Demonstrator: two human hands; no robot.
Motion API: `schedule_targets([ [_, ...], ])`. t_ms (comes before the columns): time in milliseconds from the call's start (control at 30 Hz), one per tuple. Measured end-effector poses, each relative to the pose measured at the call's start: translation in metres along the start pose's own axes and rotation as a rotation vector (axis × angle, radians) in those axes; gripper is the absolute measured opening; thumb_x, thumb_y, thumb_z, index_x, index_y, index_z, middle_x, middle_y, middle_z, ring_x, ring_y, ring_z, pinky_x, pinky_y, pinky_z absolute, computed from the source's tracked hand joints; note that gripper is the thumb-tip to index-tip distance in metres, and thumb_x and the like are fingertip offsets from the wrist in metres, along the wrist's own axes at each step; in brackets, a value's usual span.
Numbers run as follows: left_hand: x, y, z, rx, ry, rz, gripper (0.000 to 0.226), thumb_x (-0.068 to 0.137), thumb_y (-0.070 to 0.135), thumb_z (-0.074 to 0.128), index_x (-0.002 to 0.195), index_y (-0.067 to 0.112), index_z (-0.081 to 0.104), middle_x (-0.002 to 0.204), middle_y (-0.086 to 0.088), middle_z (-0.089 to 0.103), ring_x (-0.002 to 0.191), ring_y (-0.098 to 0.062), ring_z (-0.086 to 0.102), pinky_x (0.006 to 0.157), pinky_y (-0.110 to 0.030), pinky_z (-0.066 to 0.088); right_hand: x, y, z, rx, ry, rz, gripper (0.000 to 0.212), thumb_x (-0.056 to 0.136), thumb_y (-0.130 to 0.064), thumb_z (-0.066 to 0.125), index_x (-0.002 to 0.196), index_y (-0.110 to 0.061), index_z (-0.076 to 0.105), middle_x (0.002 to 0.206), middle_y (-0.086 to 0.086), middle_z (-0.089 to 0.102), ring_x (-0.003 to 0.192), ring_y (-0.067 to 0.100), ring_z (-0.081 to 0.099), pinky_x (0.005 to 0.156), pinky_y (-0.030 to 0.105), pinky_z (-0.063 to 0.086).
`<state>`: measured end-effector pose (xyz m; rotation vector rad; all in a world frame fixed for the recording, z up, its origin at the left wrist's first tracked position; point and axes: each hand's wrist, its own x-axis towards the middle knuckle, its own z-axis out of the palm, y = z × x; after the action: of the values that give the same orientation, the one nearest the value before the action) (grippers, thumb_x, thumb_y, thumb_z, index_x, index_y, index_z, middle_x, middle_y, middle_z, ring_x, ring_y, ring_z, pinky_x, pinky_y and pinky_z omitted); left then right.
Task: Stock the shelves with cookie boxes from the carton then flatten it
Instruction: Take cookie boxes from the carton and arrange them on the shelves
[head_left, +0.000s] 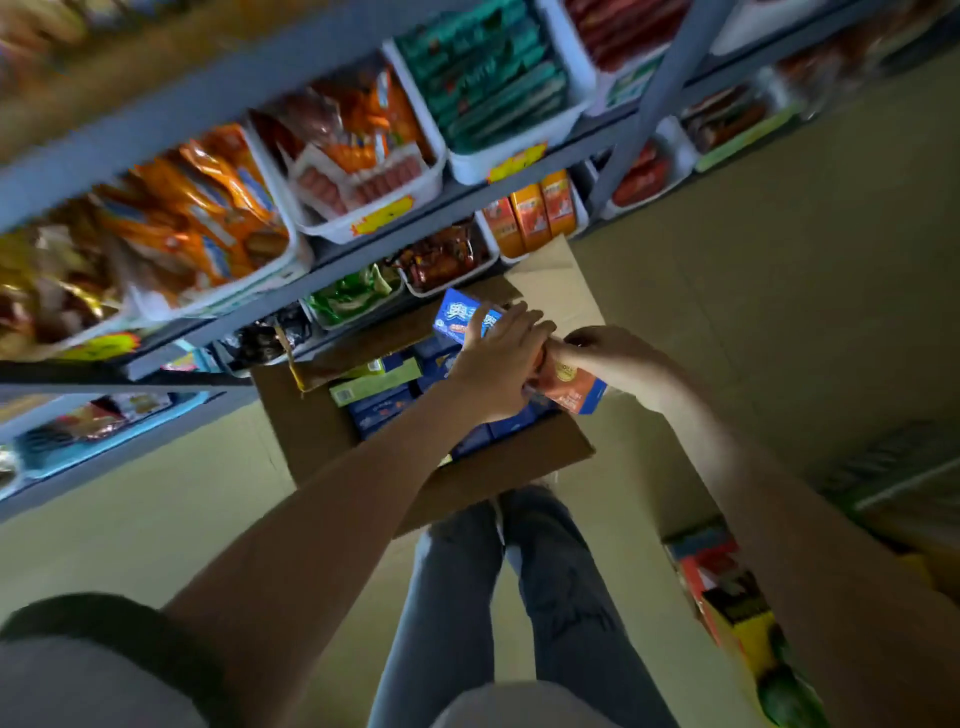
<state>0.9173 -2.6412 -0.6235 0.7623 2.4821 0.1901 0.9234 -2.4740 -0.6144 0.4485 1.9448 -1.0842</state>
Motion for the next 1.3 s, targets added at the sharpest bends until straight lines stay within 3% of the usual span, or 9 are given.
schedule_targets([
  [100, -0.032, -0.001, -0.068, 0.090, 0.120, 0.060, 0.067, 0.080, 0.039, 0.064, 0.138, 0.020, 0.037, 0.139, 0.000, 0.044, 0.132, -0.021, 0.035, 0.110, -0.046, 0.009, -0.050, -0.051, -0.023, -0.018, -0.045, -0.088, 0.082, 0.066, -0.065, 0.063, 0.106, 0.006, 0.057, 0.106, 0.027, 0.062, 0.090, 0.040, 0.063, 0.072, 0.035, 0.039],
  [233, -0.077, -0.005, -0.153, 0.180, 0.217, 0.082, 0.071, 0.078, 0.047, 0.066, 0.138, 0.019, 0.039, 0.135, -0.004, 0.048, 0.125, -0.026, 0.043, 0.107, -0.042, 0.025, -0.110, -0.122, -0.044, -0.048, -0.063, -0.205, 0.044, 0.085, -0.046, 0.064, 0.107, -0.008, 0.066, 0.108, 0.013, 0.067, 0.104, 0.029, 0.063, 0.093, 0.040, 0.045],
  [333, -0.122, -0.007, -0.215, 0.136, 0.352, 0.069, 0.074, 0.077, 0.048, 0.068, 0.138, 0.014, 0.043, 0.132, -0.011, 0.052, 0.122, -0.031, 0.046, 0.103, -0.039, 0.030, -0.160, -0.181, -0.055, -0.069, -0.069, -0.314, 0.047, 0.087, -0.040, 0.064, 0.120, -0.006, 0.062, 0.122, 0.016, 0.062, 0.111, 0.031, 0.059, 0.106, 0.050, 0.038],
  [467, -0.178, -0.019, -0.287, 0.203, 0.586, 0.067, 0.076, 0.069, 0.052, 0.073, 0.130, 0.013, 0.052, 0.122, -0.011, 0.058, 0.113, -0.032, 0.052, 0.096, -0.040, 0.040, -0.217, -0.249, -0.072, -0.107, -0.082, -0.506, 0.031, 0.087, -0.036, 0.065, 0.110, -0.016, 0.068, 0.113, 0.003, 0.067, 0.103, 0.015, 0.062, 0.095, 0.038, 0.050],
  [600, -0.233, -0.027, -0.353, 0.424, 0.778, 0.029, 0.076, 0.054, 0.046, 0.082, 0.114, 0.004, 0.060, 0.102, -0.014, 0.066, 0.092, -0.034, 0.064, 0.077, -0.038, 0.052, -0.278, -0.313, -0.077, -0.181, -0.048, -0.654, 0.030, 0.084, -0.034, 0.064, 0.111, -0.022, 0.064, 0.109, -0.012, 0.060, 0.101, 0.008, 0.057, 0.095, 0.032, 0.040],
  [733, -0.283, -0.025, -0.407, 0.614, 0.909, 0.028, 0.060, 0.055, 0.045, 0.074, 0.097, 0.005, 0.061, 0.084, -0.012, 0.066, 0.074, -0.033, 0.065, 0.063, -0.035, 0.052, -0.325, -0.368, -0.077, -0.238, -0.025, -0.869, 0.037, 0.078, -0.033, 0.070, 0.112, -0.020, 0.066, 0.118, -0.004, 0.065, 0.113, 0.015, 0.059, 0.104, 0.037, 0.042],
  [867, -0.327, -0.027, -0.453, 0.750, 1.042, -0.055, 0.057, 0.057, 0.045, 0.069, 0.098, 0.006, 0.061, 0.086, -0.010, 0.065, 0.076, -0.032, 0.063, 0.065, -0.034, 0.050, -0.375, -0.408, -0.079, -0.254, -0.010, -1.079, 0.039, 0.072, -0.032, 0.066, 0.110, -0.025, 0.065, 0.110, -0.012, 0.065, 0.102, -0.002, 0.059, 0.088, 0.013, 0.044],
  [1033, -0.366, -0.027, -0.503, 0.820, 1.252, -0.145, 0.053, 0.058, 0.038, 0.070, 0.100, 0.005, 0.061, 0.084, -0.011, 0.063, 0.075, -0.033, 0.061, 0.067, -0.036, 0.049, -0.415, -0.441, -0.088, -0.230, 0.049, -1.265, 0.057, 0.064, -0.046, 0.070, 0.118, -0.034, 0.058, 0.120, -0.017, 0.060, 0.114, -0.001, 0.054, 0.099, 0.022, 0.039],
  [1300, -0.402, -0.027, -0.562, 0.918, 1.614, -0.291, 0.063, 0.070, 0.052, 0.057, 0.117, 0.011, 0.055, 0.109, -0.004, 0.061, 0.102, -0.025, 0.052, 0.101, -0.045, 0.024, -0.456, -0.495, -0.091, 0.111, 0.040, -1.510, 0.043, 0.062, -0.023, 0.070, 0.103, -0.021, 0.058, 0.093, -0.004, 0.067, 0.084, 0.007, 0.065, 0.077, 0.020, 0.053],
])
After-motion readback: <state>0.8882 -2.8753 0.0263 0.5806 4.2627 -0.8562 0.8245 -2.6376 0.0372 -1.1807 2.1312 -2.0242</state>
